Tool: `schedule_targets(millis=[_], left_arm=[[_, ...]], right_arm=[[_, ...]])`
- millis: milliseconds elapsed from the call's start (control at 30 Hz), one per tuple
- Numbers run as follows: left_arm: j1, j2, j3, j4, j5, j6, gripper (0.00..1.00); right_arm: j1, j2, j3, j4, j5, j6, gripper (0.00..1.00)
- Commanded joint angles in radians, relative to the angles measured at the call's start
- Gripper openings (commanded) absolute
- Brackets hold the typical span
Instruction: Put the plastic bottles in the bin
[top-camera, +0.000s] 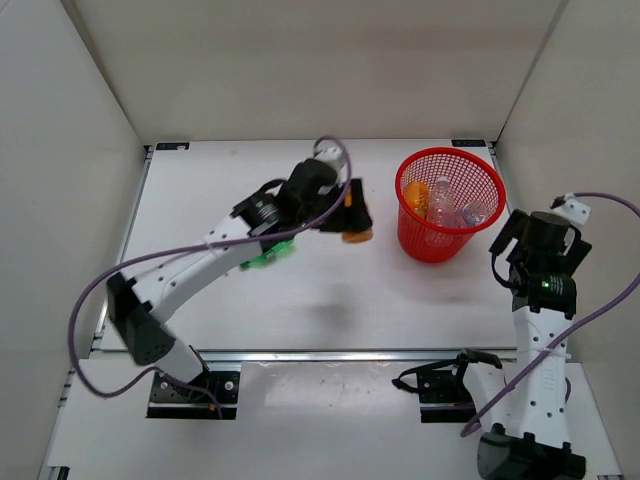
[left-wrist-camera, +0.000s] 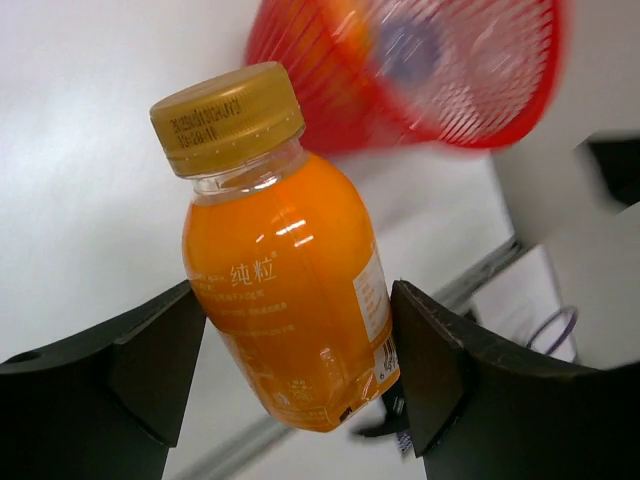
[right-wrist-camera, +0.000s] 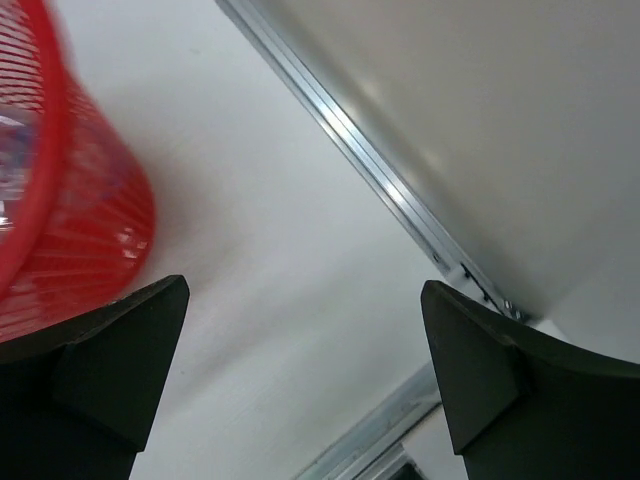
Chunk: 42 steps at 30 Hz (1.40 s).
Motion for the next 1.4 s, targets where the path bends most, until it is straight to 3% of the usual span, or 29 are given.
schedule_targets(millis=[0, 100, 167, 267, 367, 433, 467, 500, 700, 800, 1000, 1100, 1133, 1200, 1300, 1367], left_arm=[[-0.023, 0.201, 0.304, 0.042, 0.003, 0.172, 0.54], [-0.051, 0.454, 0.746, 0.013, 0.042, 0.234, 0.55], [-0.043, 0.593, 0.905, 0.031, 0.104, 0.206, 0.55], [-0.031, 0.725, 0.950, 0.189, 0.085, 0.156, 0.55], [-0.029, 0.774, 0.933, 0.316, 0.162, 0.087, 0.59], [-0.040, 0.820, 1.018, 0.274, 0.141, 0.100, 0.79], [-0.040, 0.831, 1.051, 0.261, 0.142, 0.118, 0.98], [-0.045, 0.817, 1.041, 0.261, 0.141, 0.119, 0.98], [-0.060, 0.633, 0.877, 0.196, 0.088, 0.229, 0.99], [-0.069, 0.508, 0.776, 0.119, 0.064, 0.264, 0.99], [-0.042, 0.106, 0.256, 0.035, -0.068, 0.280, 0.98], [0.073, -0.119, -0.128, -0.010, -0.079, 0.197, 0.99], [0.093, -0.202, -0.190, -0.024, -0.103, 0.174, 0.99], [0.199, -0.318, -0.397, -0.087, -0.120, 0.123, 0.98], [0.299, -0.484, -0.591, -0.188, -0.047, 0.079, 0.99], [0.319, -0.607, -0.675, -0.266, -0.051, 0.006, 0.99]], right_arm=[[-0.152, -0.033, -0.076, -0.074, -0.042, 0.068, 0.99], [-0.136, -0.051, -0.081, -0.105, 0.025, 0.076, 1.00], [-0.126, -0.053, -0.079, -0.119, 0.056, 0.076, 0.99], [-0.171, -0.059, -0.074, -0.120, -0.019, 0.067, 0.99], [-0.126, -0.073, -0.067, -0.133, -0.074, 0.087, 0.99], [-0.116, -0.070, -0.059, -0.160, -0.089, 0.100, 1.00], [-0.114, -0.068, -0.067, -0.156, -0.091, 0.096, 0.99], [-0.108, -0.071, -0.064, -0.162, -0.085, 0.093, 0.99], [-0.062, -0.097, 0.025, -0.154, -0.050, -0.044, 0.99], [0.051, -0.074, 0.100, -0.197, 0.024, -0.050, 0.99], [0.161, -0.028, 0.293, -0.185, -0.066, -0.105, 0.99], [0.225, 0.106, 0.369, -0.183, -0.190, -0.107, 0.99], [0.255, 0.126, 0.387, -0.174, -0.229, -0.078, 0.99], [0.492, 0.195, 0.390, -0.104, -0.171, -0.051, 0.99], [0.888, 0.316, 0.396, 0.039, 0.099, -0.123, 0.99], [0.930, 0.446, 0.477, 0.062, 0.011, -0.145, 1.00]])
